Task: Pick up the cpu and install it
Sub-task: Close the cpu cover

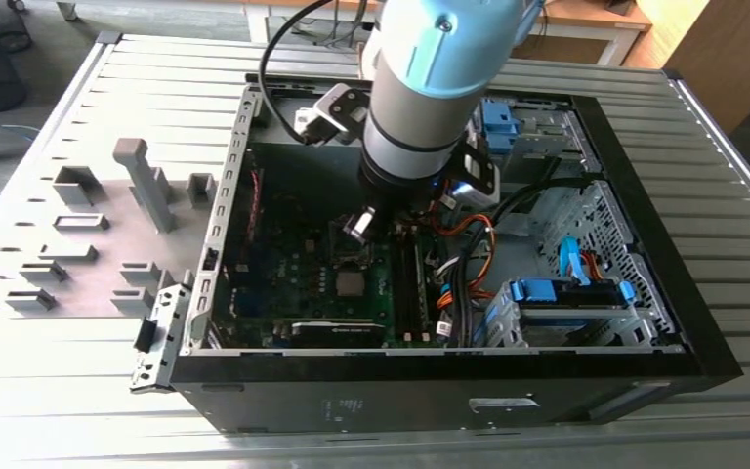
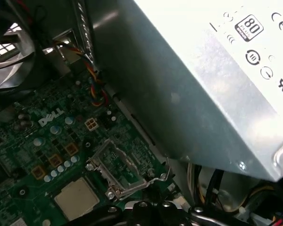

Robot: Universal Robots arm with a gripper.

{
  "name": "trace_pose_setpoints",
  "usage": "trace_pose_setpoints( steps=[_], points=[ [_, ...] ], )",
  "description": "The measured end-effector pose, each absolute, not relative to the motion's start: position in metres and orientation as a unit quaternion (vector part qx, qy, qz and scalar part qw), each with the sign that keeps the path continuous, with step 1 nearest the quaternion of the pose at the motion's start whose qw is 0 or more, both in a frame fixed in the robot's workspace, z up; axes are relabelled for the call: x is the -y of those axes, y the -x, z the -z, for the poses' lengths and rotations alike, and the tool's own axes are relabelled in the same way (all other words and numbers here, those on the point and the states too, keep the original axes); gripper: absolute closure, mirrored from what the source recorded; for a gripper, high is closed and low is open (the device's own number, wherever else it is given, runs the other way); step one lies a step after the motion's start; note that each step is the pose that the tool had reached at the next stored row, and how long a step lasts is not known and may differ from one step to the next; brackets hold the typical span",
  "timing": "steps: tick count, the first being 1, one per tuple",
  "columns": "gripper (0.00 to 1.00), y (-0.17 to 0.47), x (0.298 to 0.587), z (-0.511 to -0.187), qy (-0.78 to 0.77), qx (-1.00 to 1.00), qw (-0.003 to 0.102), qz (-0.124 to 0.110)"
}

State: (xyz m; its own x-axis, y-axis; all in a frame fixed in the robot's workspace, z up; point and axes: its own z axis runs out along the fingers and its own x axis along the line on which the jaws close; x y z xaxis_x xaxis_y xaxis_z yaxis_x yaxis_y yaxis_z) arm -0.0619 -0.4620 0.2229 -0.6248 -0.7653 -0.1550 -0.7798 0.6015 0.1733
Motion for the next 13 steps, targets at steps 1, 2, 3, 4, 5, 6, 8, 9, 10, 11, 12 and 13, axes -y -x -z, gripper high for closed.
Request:
trace_pose_setpoints(
  steps=[1, 2, 3, 4, 5, 6, 8, 9, 10, 11, 12, 13],
  points=[
    [0.89, 0.062, 0.463, -0.224, 0.432, -0.894, 0.033, -0.113],
    [0.89, 0.061, 0.465, -0.224, 0.432, -0.894, 0.033, -0.113],
    [0.89, 0.061, 0.466, -0.225, 0.432, -0.894, 0.033, -0.113],
    [0.89, 0.061, 0.467, -0.225, 0.432, -0.894, 0.033, -0.114],
    [0.89, 0.06, 0.469, -0.226, 0.432, -0.894, 0.033, -0.114],
    [0.89, 0.06, 0.47, -0.226, 0.432, -0.894, 0.033, -0.114],
    [0.89, 0.059, 0.472, -0.227, 0.432, -0.894, 0.034, -0.115],
    [0.89, 0.059, 0.474, -0.227, 0.432, -0.894, 0.034, -0.116],
    [0.89, 0.058, 0.475, -0.227, 0.432, -0.894, 0.034, -0.116],
    [0.89, 0.058, 0.477, -0.227, 0.432, -0.894, 0.034, -0.117],
    [0.89, 0.058, 0.478, -0.228, 0.432, -0.894, 0.035, -0.117],
    [0.89, 0.057, 0.479, -0.228, 0.432, -0.894, 0.035, -0.118]
  ],
)
